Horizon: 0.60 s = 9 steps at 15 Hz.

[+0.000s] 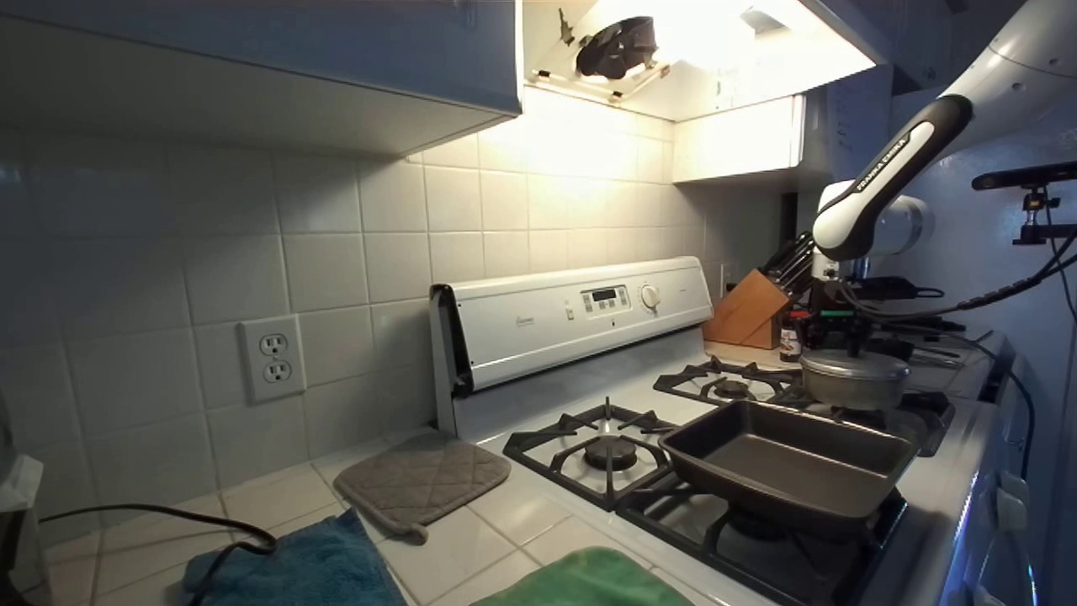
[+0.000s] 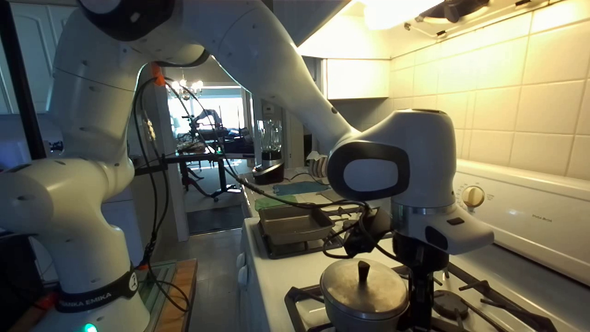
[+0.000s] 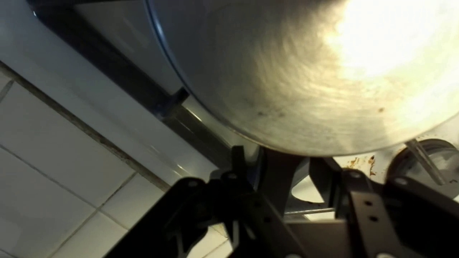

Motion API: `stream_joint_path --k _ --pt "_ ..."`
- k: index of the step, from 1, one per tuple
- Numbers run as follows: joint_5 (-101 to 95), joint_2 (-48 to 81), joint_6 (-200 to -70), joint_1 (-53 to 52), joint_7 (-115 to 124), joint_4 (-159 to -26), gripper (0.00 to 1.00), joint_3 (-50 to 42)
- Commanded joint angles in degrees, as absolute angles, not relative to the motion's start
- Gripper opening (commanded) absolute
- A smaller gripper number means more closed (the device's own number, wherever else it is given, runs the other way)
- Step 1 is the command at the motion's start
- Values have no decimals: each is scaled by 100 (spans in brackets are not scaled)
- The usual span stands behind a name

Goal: Put the metal lid on the metal pot the move it forward

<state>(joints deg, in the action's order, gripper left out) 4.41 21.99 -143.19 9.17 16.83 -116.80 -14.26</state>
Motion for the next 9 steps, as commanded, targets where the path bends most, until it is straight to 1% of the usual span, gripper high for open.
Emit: stream_joint_path --k 1,2,3,4,5,6,7,8,9 --pt "207 2098 -14106 856 1811 -11752 21 -1492" --pt "200 2099 -14068 858 1815 -11751 18 -1492" --pt "185 2097 -14052 849 1846 -11756 57 -1501" --pt "184 2103 -14036 849 1860 -11758 53 -1502" --pt "158 2079 -13956 836 1899 -11758 55 -1517" --pt "157 2097 -13919 842 1916 -11739 18 -1519" --pt "150 2101 -13907 842 1938 -11738 16 -1524" --pt "149 2103 -13903 841 1959 -11739 16 -1527" --pt "150 2103 -13911 840 1981 -11740 8 -1530"
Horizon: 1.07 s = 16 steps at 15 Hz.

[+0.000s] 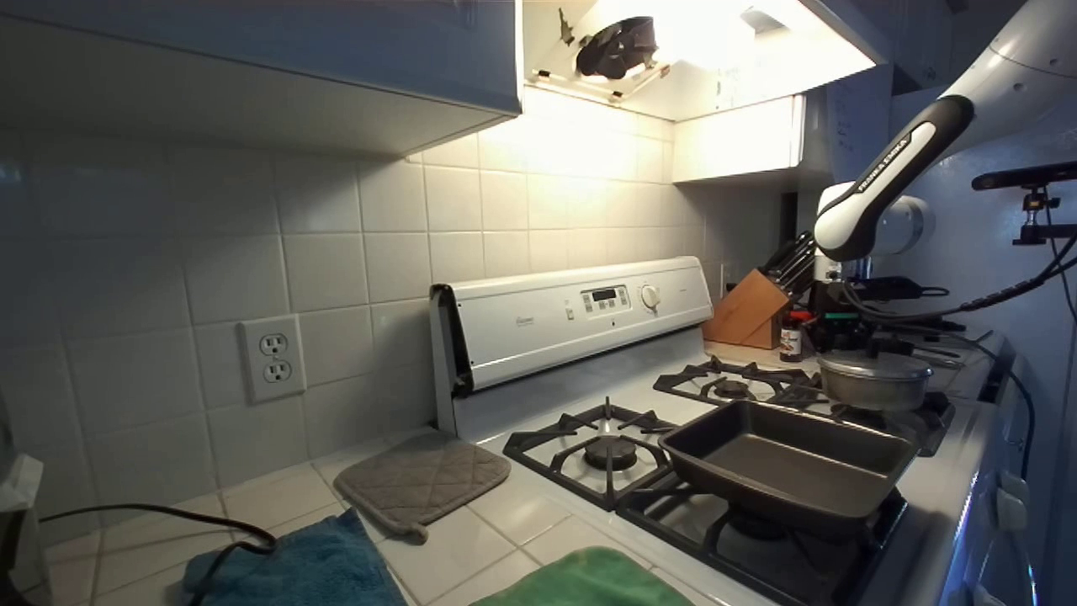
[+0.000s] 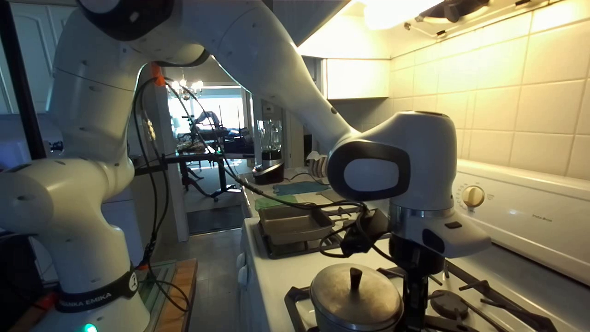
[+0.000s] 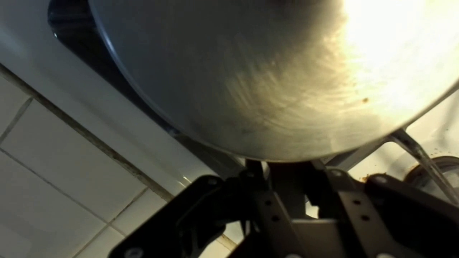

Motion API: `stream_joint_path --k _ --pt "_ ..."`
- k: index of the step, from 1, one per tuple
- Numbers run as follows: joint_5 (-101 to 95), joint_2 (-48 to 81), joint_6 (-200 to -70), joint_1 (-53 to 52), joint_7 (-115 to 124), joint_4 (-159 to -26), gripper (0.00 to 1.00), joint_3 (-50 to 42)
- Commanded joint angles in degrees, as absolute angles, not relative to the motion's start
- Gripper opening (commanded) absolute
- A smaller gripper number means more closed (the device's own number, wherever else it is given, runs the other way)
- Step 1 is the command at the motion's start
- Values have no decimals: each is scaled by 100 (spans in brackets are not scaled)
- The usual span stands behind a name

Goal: Put the metal lid on the metal pot the move it forward

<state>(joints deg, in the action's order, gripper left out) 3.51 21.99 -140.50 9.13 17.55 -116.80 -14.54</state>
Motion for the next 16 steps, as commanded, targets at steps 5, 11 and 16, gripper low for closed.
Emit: stream_joint_path --k 5,11,16 --pt "166 2143 -13864 817 2200 -11683 6 -1559" --pt "298 2237 -14028 754 2816 -11550 6 -1581" --pt "319 2428 -14010 652 3374 -11285 6 -1591"
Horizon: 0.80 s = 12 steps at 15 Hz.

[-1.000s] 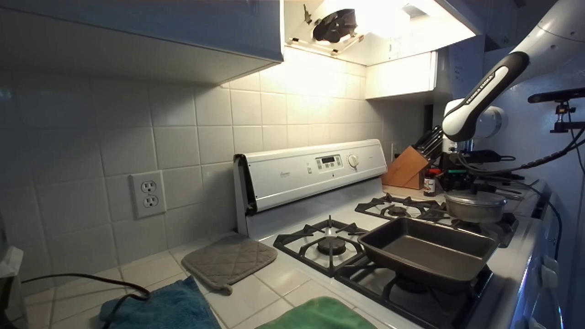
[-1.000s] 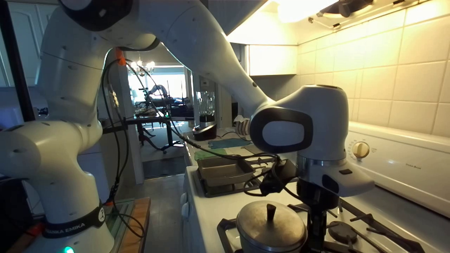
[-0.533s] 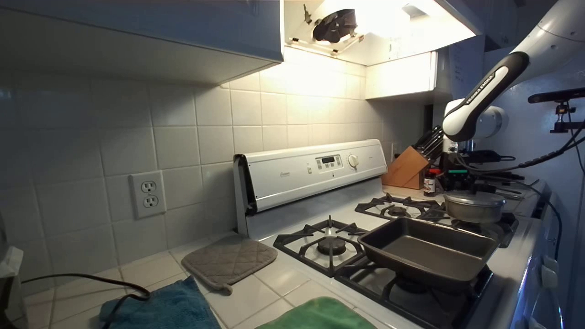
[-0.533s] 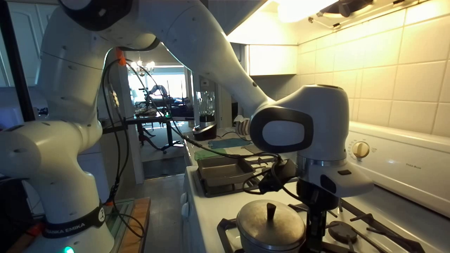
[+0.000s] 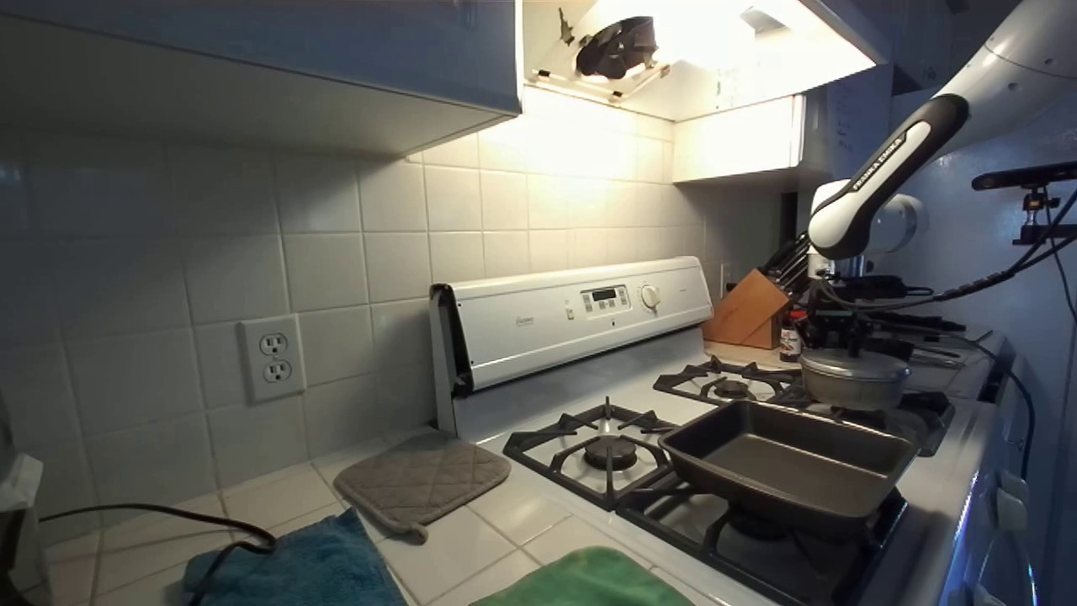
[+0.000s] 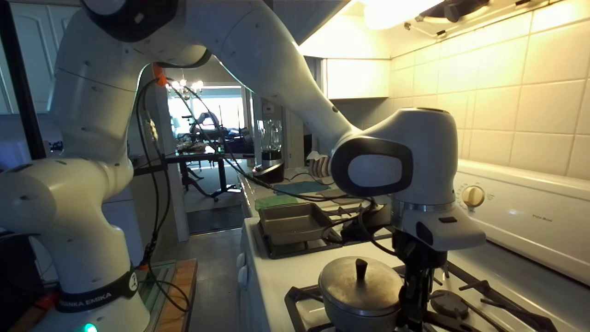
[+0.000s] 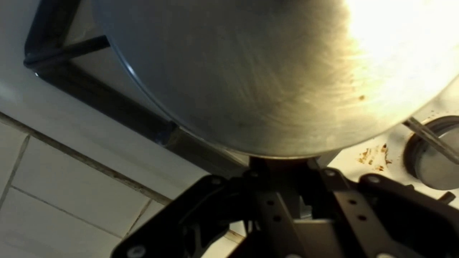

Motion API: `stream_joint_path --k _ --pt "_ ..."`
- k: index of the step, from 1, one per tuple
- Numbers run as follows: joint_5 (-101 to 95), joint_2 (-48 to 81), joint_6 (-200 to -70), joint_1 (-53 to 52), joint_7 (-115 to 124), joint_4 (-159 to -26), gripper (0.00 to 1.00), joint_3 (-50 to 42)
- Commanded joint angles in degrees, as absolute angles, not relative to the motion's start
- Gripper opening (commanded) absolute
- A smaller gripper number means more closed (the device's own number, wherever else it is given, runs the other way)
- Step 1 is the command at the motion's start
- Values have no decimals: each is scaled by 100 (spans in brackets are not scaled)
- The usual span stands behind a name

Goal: Put the metal lid on the metal pot the move it forward

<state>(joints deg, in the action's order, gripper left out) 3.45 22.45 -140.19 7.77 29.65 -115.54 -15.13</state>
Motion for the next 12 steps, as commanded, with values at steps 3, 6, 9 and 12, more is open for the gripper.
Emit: stream_joint_path --k 3,6,9,12 --pt "345 2606 -13990 613 3725 -11048 6 -1591" --pt "335 2810 -14010 586 4106 -10837 6 -1614" --pt "394 2947 -13981 595 4442 -10645 6 -1609" --pt "393 3060 -13930 595 4772 -10431 6 -1614"
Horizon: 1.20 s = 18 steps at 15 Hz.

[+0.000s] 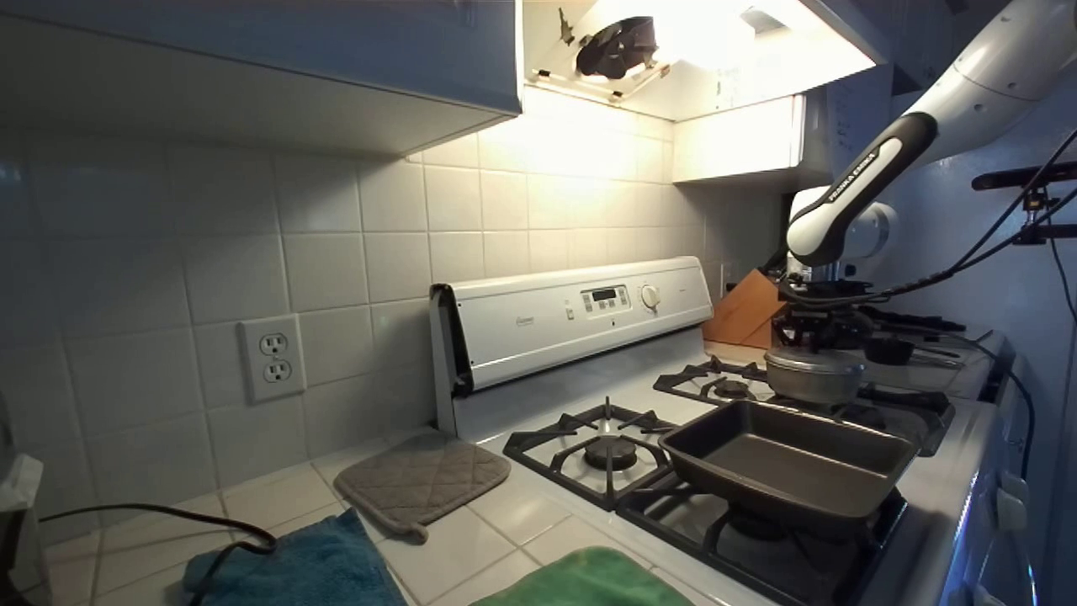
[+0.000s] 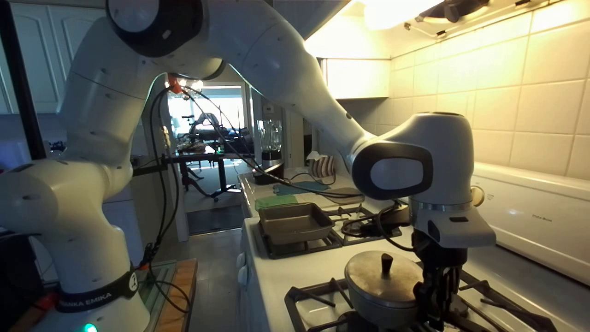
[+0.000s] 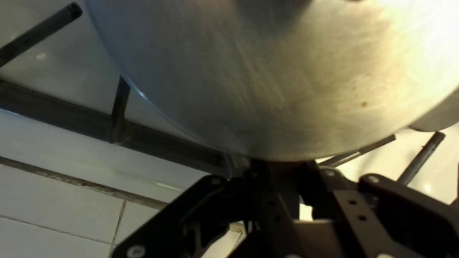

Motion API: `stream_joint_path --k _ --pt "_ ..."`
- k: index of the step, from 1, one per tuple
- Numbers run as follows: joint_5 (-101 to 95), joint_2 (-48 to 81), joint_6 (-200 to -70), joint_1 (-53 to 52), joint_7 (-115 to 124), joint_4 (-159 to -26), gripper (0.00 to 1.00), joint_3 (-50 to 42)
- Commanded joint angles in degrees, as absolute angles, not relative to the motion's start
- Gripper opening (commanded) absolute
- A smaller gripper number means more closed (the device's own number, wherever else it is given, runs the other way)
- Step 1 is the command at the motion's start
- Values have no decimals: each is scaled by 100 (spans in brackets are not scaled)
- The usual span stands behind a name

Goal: Put the metal lid on the metal pot the move it forward

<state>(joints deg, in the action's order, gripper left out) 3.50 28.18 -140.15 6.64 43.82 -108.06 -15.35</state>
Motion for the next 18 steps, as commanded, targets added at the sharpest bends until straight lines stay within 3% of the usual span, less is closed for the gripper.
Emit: stream_joint_path --k 1,18 --pt "384 3085 -13935 591 4869 -10380 6 -1617" --pt "287 3864 -13796 566 6235 -9256 6 -1736"
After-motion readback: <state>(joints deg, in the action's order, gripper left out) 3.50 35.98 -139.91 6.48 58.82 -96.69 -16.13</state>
